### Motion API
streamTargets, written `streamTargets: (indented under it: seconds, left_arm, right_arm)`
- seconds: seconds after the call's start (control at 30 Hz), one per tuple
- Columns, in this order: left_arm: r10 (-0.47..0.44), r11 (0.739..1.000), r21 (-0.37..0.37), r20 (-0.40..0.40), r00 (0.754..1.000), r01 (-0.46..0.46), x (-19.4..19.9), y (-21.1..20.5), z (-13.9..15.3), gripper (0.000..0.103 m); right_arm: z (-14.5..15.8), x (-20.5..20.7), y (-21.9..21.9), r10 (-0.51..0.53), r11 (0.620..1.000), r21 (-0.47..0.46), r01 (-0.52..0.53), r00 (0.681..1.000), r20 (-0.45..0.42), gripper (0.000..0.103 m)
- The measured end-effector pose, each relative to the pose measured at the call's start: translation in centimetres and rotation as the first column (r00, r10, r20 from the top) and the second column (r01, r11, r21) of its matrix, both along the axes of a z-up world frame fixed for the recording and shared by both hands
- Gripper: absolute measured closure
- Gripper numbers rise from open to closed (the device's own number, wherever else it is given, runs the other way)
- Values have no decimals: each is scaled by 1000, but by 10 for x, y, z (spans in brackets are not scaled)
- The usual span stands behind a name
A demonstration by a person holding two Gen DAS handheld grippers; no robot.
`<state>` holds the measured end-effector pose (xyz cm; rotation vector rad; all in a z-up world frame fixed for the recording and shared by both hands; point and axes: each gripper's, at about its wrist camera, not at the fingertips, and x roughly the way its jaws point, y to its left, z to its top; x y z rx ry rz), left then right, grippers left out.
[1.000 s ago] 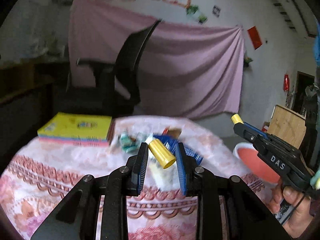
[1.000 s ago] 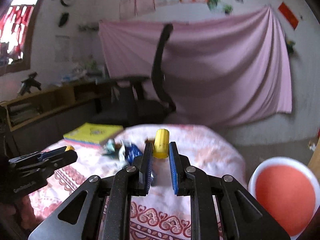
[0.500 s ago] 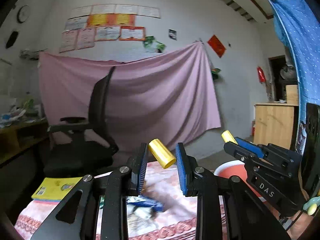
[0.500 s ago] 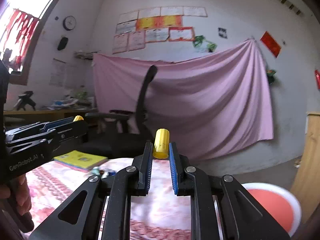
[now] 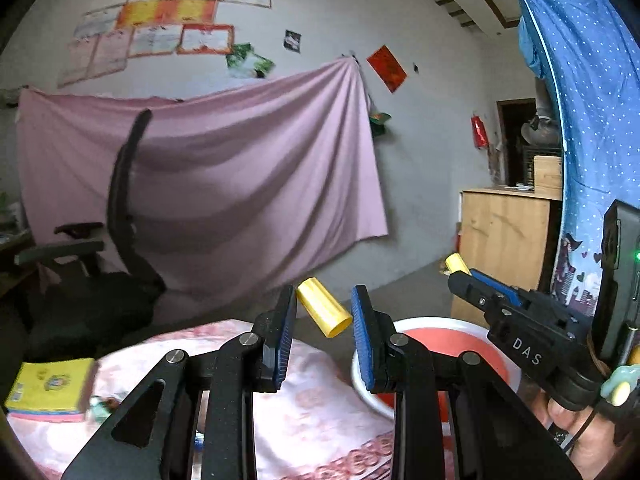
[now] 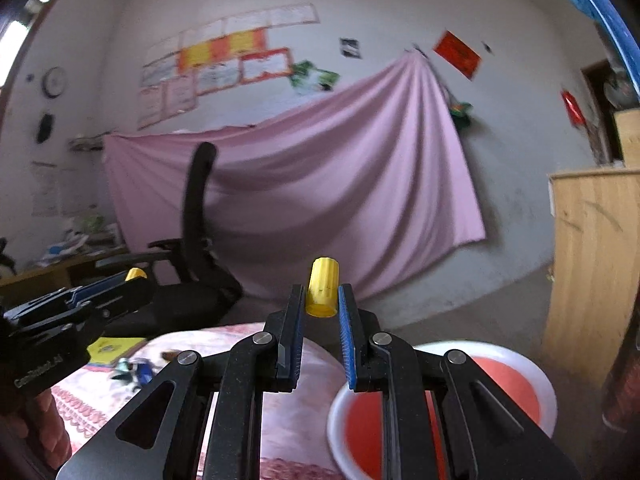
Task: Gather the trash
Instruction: 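Carry the yellow cap with the right tool to the red bin and release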
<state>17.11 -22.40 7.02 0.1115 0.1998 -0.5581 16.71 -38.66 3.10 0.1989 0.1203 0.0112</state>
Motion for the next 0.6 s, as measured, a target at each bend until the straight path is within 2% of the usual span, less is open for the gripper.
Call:
streamTargets:
  seconds: [0.23,0.6]
  left_arm:
    - [-62,998,-23,-154,986,59,30,-33,-10,79]
    - [-127,992,-28,-346,930,126,64,-77,-23,79]
  right_arm:
    - [-13,11,-31,-58,995,81,66,993,-104,88]
    - [-33,16,-58,-76,986,129,108,969,-234,88]
